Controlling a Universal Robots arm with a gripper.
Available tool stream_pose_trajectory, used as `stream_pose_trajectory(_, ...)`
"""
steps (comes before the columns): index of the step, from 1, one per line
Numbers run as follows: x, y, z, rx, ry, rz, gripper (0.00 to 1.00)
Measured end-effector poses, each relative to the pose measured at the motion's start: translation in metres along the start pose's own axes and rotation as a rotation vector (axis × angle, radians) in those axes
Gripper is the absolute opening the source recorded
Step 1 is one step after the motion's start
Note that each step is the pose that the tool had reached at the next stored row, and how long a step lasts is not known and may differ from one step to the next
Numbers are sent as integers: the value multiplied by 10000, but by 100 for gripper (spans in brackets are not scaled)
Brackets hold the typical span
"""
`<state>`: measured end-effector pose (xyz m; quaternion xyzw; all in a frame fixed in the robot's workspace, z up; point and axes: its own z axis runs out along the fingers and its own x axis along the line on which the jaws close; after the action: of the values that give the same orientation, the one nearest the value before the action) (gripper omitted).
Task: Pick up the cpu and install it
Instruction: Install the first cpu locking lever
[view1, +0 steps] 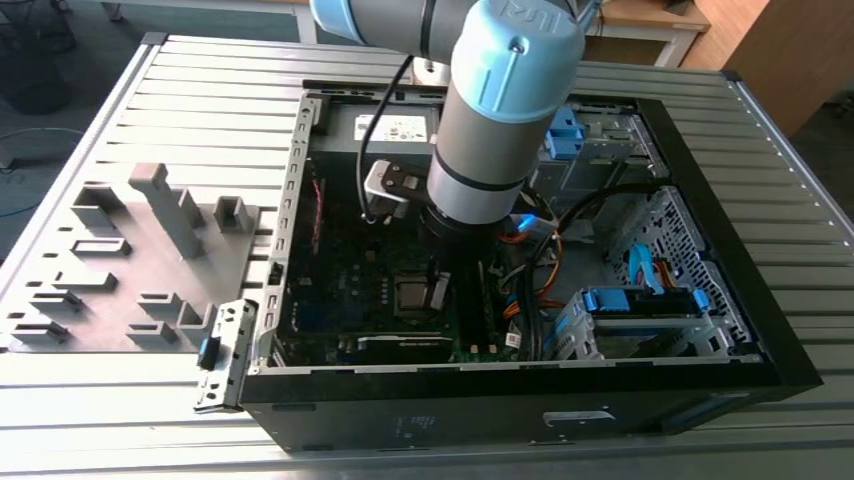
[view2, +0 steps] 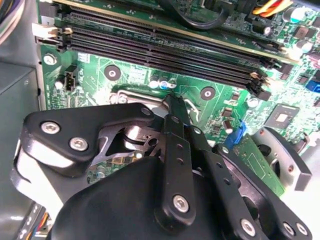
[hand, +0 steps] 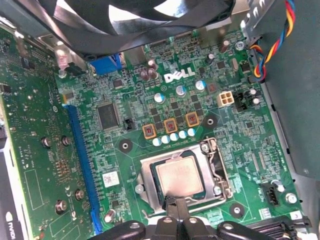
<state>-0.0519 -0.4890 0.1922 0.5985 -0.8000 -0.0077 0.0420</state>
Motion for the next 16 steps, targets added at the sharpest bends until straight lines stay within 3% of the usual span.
stream_pose_trajectory(13,13,-10,24,1,10,-11,11)
stream_pose_trajectory(16,13,-11,19,-13,-30,-14,11)
